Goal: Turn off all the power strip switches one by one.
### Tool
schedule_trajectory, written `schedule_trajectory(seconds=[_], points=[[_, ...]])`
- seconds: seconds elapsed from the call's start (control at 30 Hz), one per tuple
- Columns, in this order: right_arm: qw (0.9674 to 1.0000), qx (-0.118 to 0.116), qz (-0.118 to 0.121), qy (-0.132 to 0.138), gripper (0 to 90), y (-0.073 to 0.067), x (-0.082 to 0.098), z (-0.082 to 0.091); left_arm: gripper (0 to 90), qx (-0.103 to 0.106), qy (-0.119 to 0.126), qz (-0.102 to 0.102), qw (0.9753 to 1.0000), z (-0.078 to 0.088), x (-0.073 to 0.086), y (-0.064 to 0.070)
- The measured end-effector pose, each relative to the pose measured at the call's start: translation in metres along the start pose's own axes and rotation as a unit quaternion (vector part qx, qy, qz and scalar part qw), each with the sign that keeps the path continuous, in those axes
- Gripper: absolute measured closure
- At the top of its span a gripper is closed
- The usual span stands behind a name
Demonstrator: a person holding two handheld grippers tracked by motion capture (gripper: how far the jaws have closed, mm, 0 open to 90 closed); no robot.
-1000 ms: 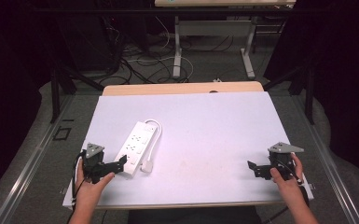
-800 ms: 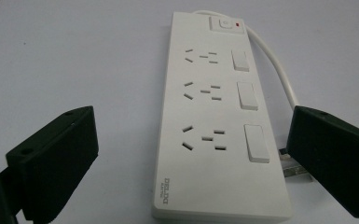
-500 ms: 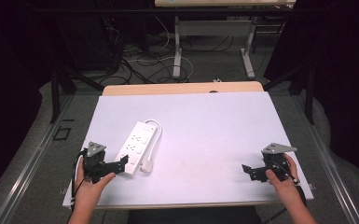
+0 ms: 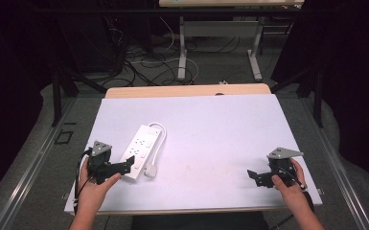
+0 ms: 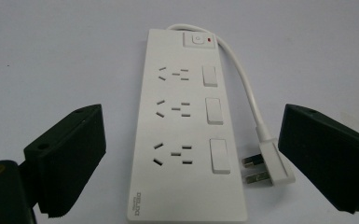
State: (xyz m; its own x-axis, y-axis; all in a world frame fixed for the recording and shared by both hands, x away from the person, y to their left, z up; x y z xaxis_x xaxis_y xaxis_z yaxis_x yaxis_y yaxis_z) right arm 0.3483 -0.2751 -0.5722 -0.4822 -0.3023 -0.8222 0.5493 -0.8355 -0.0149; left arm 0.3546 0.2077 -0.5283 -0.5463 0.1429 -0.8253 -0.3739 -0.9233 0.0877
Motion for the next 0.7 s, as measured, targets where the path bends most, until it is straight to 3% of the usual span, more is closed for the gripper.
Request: schedule_trajectory(seconds=[0.4, 0.57, 0.7], points=[[1.0, 0.005, -0.007, 0.003, 0.0, 0.001, 0.001, 0.0, 14.6, -0.002, -0.003, -0.009, 1.0, -0.005, -0.02, 0.004], [1.0, 0.005, -0.005, 0.005, 0.0, 0.002, 0.001, 0.0, 15.9, -0.006, -0.014, -0.023, 0.9996, -0.005, -0.029, 0.001], [0.9999, 0.007, -0.009, 0.005, 0.0, 0.003, 0.001, 0.0, 16.5, -0.008, -0.005, -0.015, 0.9998, -0.006, -0.038, 0.001]])
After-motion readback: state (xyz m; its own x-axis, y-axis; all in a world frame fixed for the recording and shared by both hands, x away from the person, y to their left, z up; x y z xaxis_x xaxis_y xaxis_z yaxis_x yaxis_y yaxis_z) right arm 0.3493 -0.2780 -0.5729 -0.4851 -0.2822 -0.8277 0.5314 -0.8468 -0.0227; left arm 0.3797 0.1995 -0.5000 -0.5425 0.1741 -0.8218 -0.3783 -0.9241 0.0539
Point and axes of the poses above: each handheld gripper's, and its own axes: z roughly backward along the jaws, x roughly out of its underside, y roughly to its right, the point moved 6 cm from there along -z, roughly forward along the jaws, and after that the axes turned 5 degrees about y, right-handed, at the moved point
